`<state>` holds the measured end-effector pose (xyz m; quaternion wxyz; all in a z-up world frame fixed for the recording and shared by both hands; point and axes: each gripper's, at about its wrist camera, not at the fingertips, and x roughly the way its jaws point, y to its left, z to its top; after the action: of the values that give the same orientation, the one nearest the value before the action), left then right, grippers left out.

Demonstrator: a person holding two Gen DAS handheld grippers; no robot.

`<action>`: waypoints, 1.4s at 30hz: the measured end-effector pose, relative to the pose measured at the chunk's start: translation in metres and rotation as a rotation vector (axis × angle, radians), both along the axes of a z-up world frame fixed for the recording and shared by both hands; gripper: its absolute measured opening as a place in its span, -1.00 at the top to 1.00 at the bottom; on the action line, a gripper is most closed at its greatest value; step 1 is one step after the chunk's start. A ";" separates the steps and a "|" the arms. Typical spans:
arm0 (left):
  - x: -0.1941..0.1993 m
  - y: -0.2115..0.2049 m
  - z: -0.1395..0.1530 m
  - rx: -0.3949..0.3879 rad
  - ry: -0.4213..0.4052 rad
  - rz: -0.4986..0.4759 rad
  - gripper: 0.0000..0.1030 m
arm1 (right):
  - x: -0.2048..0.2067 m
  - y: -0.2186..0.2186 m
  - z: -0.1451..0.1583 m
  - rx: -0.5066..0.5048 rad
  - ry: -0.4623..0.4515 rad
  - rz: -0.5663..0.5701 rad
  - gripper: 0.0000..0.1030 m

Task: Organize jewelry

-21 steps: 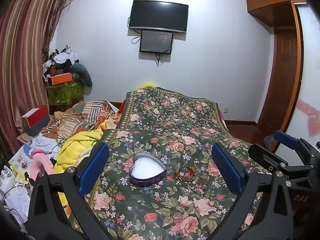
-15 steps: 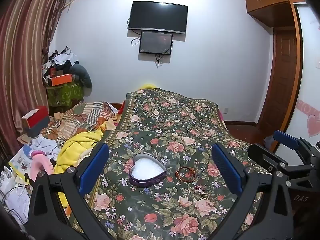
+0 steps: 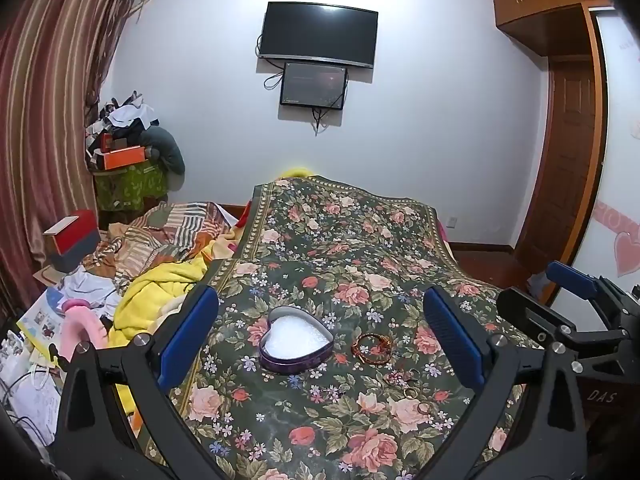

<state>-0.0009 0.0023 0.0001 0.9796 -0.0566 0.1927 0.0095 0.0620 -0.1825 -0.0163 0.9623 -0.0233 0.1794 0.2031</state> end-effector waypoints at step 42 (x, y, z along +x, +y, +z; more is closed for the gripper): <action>0.002 0.000 -0.002 -0.005 0.010 0.002 -0.99 | -0.001 -0.001 0.001 -0.001 0.003 0.000 -0.99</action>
<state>0.0012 0.0027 -0.0022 0.9785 -0.0590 0.1975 0.0101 0.0611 -0.1833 -0.0152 0.9620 -0.0233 0.1810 0.2030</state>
